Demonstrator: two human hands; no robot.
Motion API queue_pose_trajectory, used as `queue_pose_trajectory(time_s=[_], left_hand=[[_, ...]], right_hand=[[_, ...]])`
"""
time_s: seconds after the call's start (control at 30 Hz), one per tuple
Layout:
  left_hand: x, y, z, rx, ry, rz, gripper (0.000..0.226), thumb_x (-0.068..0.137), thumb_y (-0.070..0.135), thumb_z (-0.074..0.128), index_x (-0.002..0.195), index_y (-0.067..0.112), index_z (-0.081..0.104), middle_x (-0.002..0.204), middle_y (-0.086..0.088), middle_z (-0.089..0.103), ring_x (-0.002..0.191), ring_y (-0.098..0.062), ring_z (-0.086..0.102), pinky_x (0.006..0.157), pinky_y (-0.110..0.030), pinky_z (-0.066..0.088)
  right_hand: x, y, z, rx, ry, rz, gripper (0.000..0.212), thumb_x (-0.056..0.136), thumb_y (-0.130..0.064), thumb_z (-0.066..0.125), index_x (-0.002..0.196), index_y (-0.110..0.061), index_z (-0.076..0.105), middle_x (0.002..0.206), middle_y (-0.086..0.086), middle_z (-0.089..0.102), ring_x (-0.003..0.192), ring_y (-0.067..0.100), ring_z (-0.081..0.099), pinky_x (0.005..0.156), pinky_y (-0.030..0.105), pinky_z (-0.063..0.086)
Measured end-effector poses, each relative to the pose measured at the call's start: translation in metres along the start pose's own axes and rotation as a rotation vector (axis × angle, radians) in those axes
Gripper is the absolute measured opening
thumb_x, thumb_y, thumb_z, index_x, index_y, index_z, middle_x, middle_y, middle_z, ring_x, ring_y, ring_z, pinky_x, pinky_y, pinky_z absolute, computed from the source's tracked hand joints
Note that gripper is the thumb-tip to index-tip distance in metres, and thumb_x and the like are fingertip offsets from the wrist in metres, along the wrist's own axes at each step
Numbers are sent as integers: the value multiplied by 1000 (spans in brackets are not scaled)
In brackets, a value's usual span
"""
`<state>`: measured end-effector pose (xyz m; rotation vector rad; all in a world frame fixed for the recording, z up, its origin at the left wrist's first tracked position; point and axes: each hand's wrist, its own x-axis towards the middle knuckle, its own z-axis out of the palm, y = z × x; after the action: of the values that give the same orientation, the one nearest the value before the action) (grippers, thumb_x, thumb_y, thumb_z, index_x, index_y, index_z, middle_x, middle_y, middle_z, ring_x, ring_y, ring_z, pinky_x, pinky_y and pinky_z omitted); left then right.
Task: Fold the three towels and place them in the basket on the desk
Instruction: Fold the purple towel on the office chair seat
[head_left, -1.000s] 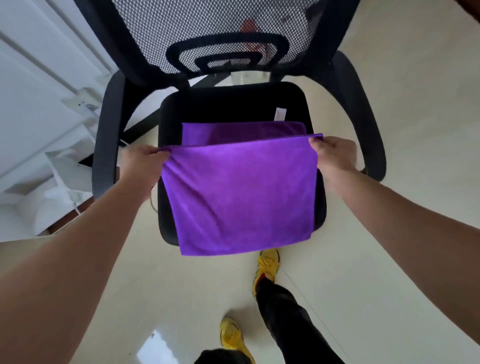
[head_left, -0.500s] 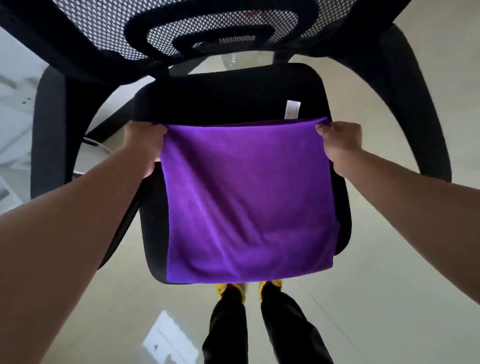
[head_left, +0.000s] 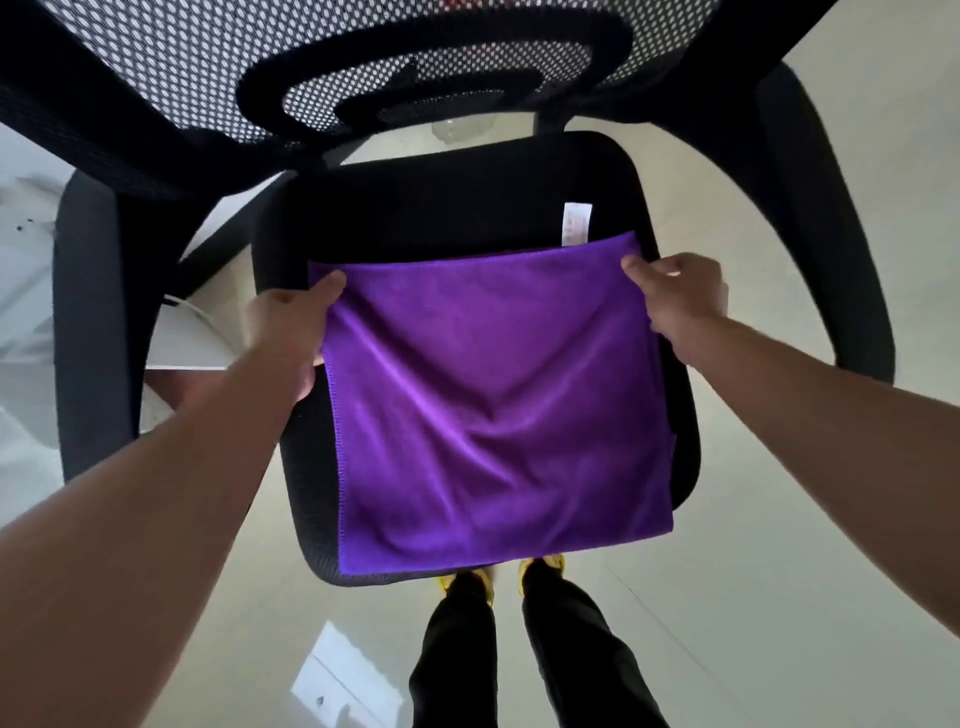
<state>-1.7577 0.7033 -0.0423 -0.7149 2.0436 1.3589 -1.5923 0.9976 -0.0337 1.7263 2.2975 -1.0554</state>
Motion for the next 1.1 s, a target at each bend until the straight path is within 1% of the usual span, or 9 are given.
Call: queue_pose_trajectory(time_s=[0.07, 0.23, 0.4, 0.53, 0.63, 0.77, 0.87, 0.97, 1.1], left_hand=[[-20, -18, -11, 16, -40, -47, 26, 75, 33, 80, 77, 17, 59, 73, -1, 61, 60, -16, 59, 57, -26, 52], [-31, -62, -30, 93, -3, -50, 24, 81, 2, 70, 69, 15, 53, 74, -10, 57, 63, -21, 55, 48, -23, 49], [-37, -68, -34, 11, 3, -20, 20, 83, 12, 72, 75, 14, 54, 75, -8, 60, 60, -19, 59, 48, -22, 52], [-75, -92, -45, 73, -66, -46, 21, 77, 18, 78, 85, 12, 60, 79, -9, 61, 67, -20, 56, 64, -30, 48], [-109, -121, -56, 237, -107, -30, 26, 71, 10, 82, 85, 9, 61, 74, -11, 61, 68, -20, 54, 68, -34, 44], [-124, -158, -70, 410, -150, 1, 20, 72, 7, 79, 74, 1, 60, 60, -12, 52, 59, -21, 43, 59, -33, 33], [-121, -167, -75, 321, -99, 13, 27, 79, 10, 73, 71, -6, 54, 62, -11, 42, 64, -21, 37, 60, -33, 27], [-127, -166, -73, 238, -85, 6, 25, 80, 15, 74, 72, 3, 54, 62, -6, 39, 64, -20, 35, 60, -33, 29], [-143, -174, -78, 282, -150, 2, 18, 74, 12, 79, 74, 8, 61, 50, 9, 52, 59, -16, 47, 66, -31, 41]], right_hand=[[-16, 18, 0, -2, -17, 18, 54, 82, -50, 67, 94, 3, 68, 93, 22, 69, 85, 39, 65, 78, 42, 54], [-17, 44, 4, -32, -3, 58, 28, 84, -39, 70, 96, -14, 74, 100, 9, 73, 98, 30, 66, 79, 30, 47], [-19, 51, 7, -25, 36, -15, 34, 83, -47, 67, 95, -15, 72, 95, 5, 71, 90, 23, 63, 74, 24, 39], [-61, 89, -1, -52, -44, 8, 48, 80, -60, 60, 87, -13, 69, 81, 4, 67, 83, 26, 63, 70, 28, 39], [-104, 120, -14, -16, -167, 62, 36, 81, -49, 67, 74, -14, 64, 66, 0, 63, 69, 23, 58, 63, 32, 42], [-119, 143, -20, 40, -207, 16, 14, 82, -26, 73, 74, -17, 67, 66, -1, 66, 66, 22, 59, 65, 35, 48], [-108, 144, -24, 144, -132, 26, 11, 82, -27, 73, 73, -25, 67, 69, -4, 68, 65, 18, 60, 70, 40, 55], [-114, 144, -32, 221, -109, 17, 9, 82, -32, 73, 78, -25, 69, 72, -4, 69, 67, 18, 63, 70, 34, 54], [-141, 168, -35, 168, -264, 106, 17, 76, -35, 79, 76, -19, 70, 67, -8, 69, 65, 13, 61, 65, 29, 47]])
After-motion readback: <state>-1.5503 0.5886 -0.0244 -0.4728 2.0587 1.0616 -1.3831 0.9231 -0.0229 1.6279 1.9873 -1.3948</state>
